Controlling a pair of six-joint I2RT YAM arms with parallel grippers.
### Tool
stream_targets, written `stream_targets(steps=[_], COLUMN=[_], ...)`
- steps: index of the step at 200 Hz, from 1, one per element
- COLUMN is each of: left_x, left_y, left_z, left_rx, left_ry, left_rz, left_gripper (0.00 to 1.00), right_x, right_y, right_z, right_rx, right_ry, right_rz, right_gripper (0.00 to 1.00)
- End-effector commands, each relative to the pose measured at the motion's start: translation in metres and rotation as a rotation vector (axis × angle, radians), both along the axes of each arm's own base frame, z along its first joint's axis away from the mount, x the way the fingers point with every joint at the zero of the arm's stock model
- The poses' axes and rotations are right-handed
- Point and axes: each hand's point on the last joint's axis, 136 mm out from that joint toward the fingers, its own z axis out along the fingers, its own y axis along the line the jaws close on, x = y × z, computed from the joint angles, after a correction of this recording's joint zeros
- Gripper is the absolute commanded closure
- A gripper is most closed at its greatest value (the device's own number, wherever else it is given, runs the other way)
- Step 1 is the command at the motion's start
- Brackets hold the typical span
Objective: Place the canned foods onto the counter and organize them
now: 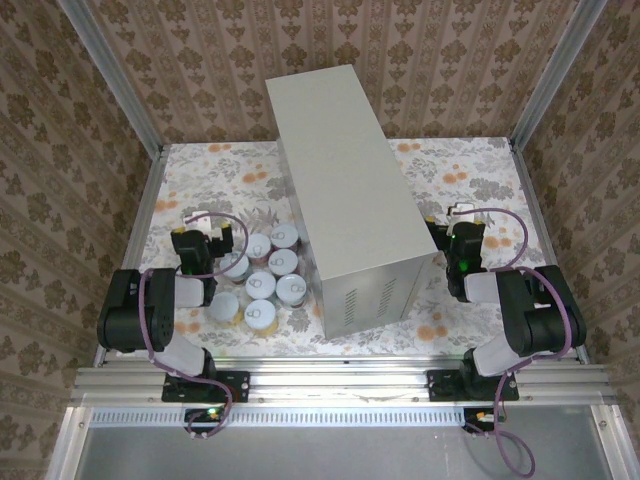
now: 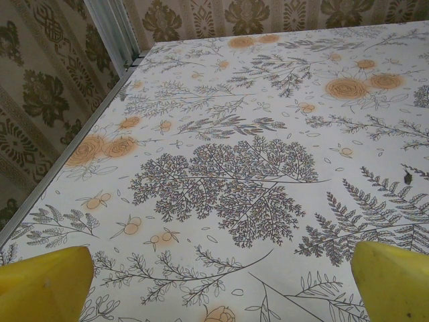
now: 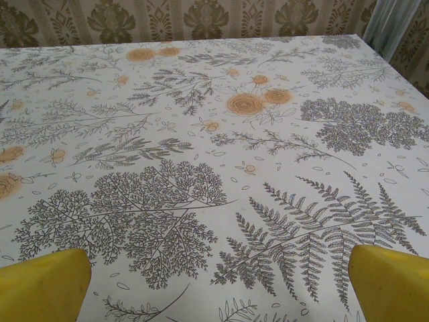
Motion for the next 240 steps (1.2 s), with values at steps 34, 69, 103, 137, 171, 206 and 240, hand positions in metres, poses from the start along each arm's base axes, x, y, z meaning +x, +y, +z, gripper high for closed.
stream_targets(steps=[34,69,103,137,171,206,240], left_x=[0.004,0.004,0.004,0.004,0.002,-0.005,-0.032], left_y=[-0.002,-0.002,-0.004,-0.001,0.014,0.023,0.034], left_z=[0.004,0.003,0.009,0.02,0.035,0.048,0.06], left_rx=[0.016,0.016,0.038,0.055,0.062,-0.003,-0.155], left_ry=[-0.007,-0.006,-0.01,0.005,0.053,0.16,0.318], left_rz=[-0.011,-0.01,-0.004,0.03,0.129,0.223,0.41], left_gripper=[0.0,0.0,0.0,0.0,0.0,0.0,0.0], right_x=[0.001,0.001,0.001,0.001,0.001,0.001,0.001], right_y=[0.001,0.001,0.001,0.001,0.001,0.001,0.001], right_z=[0.002,0.002,0.002,0.002,0.003,0.002,0.002], right_rx=[0.01,0.01,0.009,0.01,0.011,0.011,0.011], right_ry=[-0.022,-0.021,-0.022,-0.022,-0.023,-0.021,-0.019], right_rz=[0.004,0.003,0.004,0.004,0.003,0.004,0.004], right_gripper=[0.0,0.0,0.0,0.0,0.0,0.0,0.0])
